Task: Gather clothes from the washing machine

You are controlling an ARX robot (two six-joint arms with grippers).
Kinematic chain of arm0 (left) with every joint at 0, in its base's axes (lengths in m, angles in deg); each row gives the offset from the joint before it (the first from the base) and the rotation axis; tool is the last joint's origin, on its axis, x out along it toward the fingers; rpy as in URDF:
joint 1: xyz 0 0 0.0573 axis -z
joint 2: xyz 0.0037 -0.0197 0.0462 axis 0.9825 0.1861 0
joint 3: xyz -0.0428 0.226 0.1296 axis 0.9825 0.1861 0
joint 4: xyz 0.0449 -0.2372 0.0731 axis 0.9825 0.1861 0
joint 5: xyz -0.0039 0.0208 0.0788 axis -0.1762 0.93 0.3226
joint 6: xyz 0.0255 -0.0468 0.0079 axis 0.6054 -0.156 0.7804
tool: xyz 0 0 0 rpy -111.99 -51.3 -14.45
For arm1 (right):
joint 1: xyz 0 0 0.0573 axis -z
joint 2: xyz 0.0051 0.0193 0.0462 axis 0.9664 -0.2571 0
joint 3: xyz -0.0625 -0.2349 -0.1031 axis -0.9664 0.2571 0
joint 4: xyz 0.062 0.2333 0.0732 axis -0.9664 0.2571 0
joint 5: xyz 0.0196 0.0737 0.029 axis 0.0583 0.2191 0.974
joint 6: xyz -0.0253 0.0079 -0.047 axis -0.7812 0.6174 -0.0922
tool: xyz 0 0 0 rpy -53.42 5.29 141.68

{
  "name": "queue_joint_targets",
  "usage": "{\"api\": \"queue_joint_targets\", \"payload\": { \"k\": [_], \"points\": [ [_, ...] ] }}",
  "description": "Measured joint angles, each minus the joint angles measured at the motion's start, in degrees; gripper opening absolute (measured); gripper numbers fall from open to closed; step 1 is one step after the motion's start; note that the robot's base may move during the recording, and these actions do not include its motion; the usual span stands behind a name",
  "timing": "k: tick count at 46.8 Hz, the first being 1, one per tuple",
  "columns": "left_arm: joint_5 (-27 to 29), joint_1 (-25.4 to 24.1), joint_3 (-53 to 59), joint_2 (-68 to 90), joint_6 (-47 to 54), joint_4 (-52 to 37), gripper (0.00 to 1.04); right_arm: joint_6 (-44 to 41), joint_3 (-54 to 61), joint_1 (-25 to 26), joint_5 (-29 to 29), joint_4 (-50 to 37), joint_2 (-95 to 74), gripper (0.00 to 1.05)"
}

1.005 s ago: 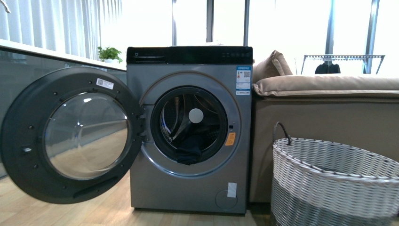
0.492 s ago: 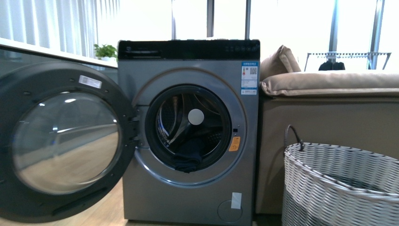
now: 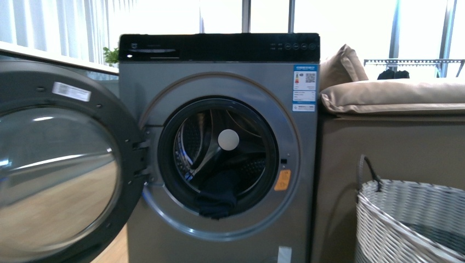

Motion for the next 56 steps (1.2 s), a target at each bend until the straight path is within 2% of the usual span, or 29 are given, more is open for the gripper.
{"api": "queue_joint_targets", "payload": {
  "k": [56],
  "points": [
    [0.0,0.0,0.0,0.0,0.0,0.0,0.98,0.0,0.0,0.0,0.0,0.0,0.0,0.97]
  ]
}}
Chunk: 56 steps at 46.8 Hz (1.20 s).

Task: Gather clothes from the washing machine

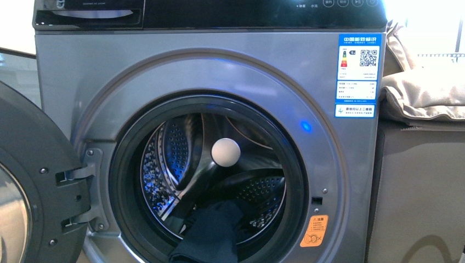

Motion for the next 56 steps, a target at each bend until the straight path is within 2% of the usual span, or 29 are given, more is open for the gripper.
{"api": "queue_joint_targets", "payload": {
  "k": [32,33,36,39,50,56],
  "points": [
    [0.0,0.0,0.0,0.0,0.0,0.0,0.98,0.0,0.0,0.0,0.0,0.0,0.0,0.97],
    [-1.4,-0.4,0.0,0.2,-0.9,0.0,0.98,0.0,0.0,0.0,0.0,0.0,0.0,0.97],
    [-11.5,-3.6,0.0,1.2,-5.7,-1.0,0.98,0.0,0.0,0.0,0.0,0.0,0.0,0.97],
    [-18.5,-5.4,-0.1,2.3,-11.1,-1.6,0.98,0.0,0.0,0.0,0.1,0.0,0.0,0.97],
    [-22.4,-8.9,-4.2,13.0,-16.3,-11.5,0.98,0.0,0.0,0.0,0.0,0.0,0.0,0.97],
    [-21.9,-7.0,-7.6,23.1,-16.4,-21.1,0.98,0.0,0.0,0.0,0.0,0.0,0.0,0.97]
  ]
}}
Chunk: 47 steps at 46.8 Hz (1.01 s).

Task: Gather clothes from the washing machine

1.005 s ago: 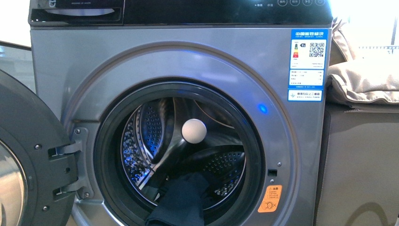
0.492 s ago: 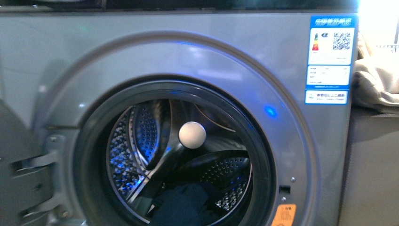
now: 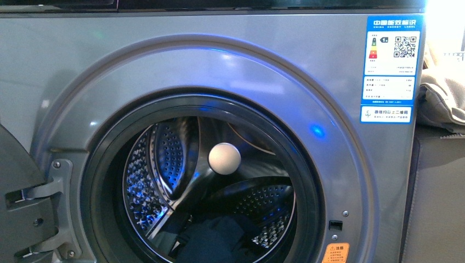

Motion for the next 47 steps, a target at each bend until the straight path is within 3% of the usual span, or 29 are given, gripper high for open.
{"api": "queue_joint_targets", "payload": {
  "k": [20,30,47],
  "points": [
    [10.6,16.1,-13.0,41.1,9.1,-26.9,0.98,0.0,0.0,0.0,0.0,0.0,0.0,0.97],
    [13.2,18.6,-21.3,58.1,12.0,-31.4,0.98,0.0,0.0,0.0,0.0,0.0,0.0,0.97],
    [14.7,21.6,-33.6,74.8,14.6,-30.9,0.98,0.0,0.0,0.0,0.0,0.0,0.0,0.97]
  ]
}}
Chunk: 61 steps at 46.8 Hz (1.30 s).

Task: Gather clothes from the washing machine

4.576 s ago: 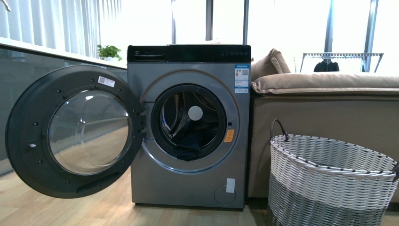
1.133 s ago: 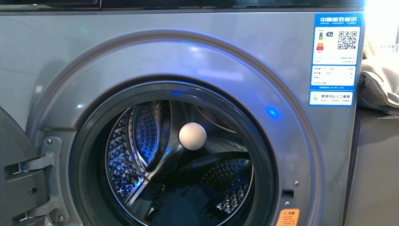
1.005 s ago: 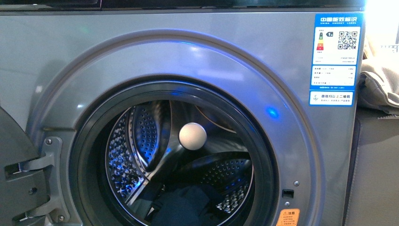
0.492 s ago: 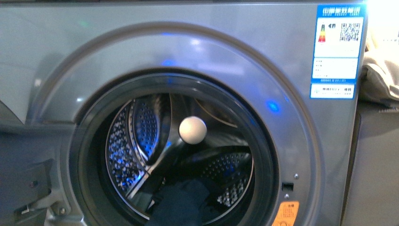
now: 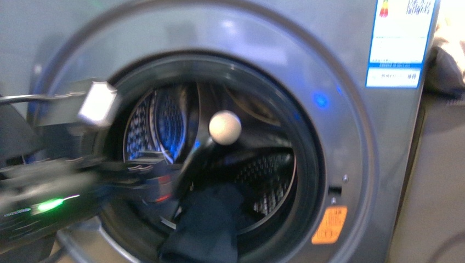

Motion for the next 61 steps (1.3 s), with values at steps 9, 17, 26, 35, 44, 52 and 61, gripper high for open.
{"api": "queue_joint_targets", "payload": {
  "k": [9,17,26,35,44,52,61],
  "points": [
    [2.0,1.9,-9.9,10.8,2.2,3.4,0.98,0.0,0.0,0.0,0.0,0.0,0.0,0.97],
    [4.5,1.5,-19.0,18.5,2.6,7.7,0.98,0.0,0.0,0.0,0.0,0.0,0.0,0.97],
    [7.2,0.2,-28.5,25.7,3.0,13.1,0.98,0.0,0.0,0.0,0.0,0.0,0.0,0.97],
    [7.0,-0.4,-38.4,32.7,2.1,19.7,0.98,0.0,0.0,0.0,0.0,0.0,0.0,0.97],
    [1.4,0.7,-42.5,34.0,-3.2,23.5,0.98,0.0,0.0,0.0,0.0,0.0,0.0,0.97],
    [-4.9,1.6,-43.3,34.1,-11.0,25.8,0.98,0.0,0.0,0.0,0.0,0.0,0.0,0.97],
    [-1.6,2.1,-44.5,36.2,-11.5,29.0,0.98,0.0,0.0,0.0,0.0,0.0,0.0,0.97]
  ]
}}
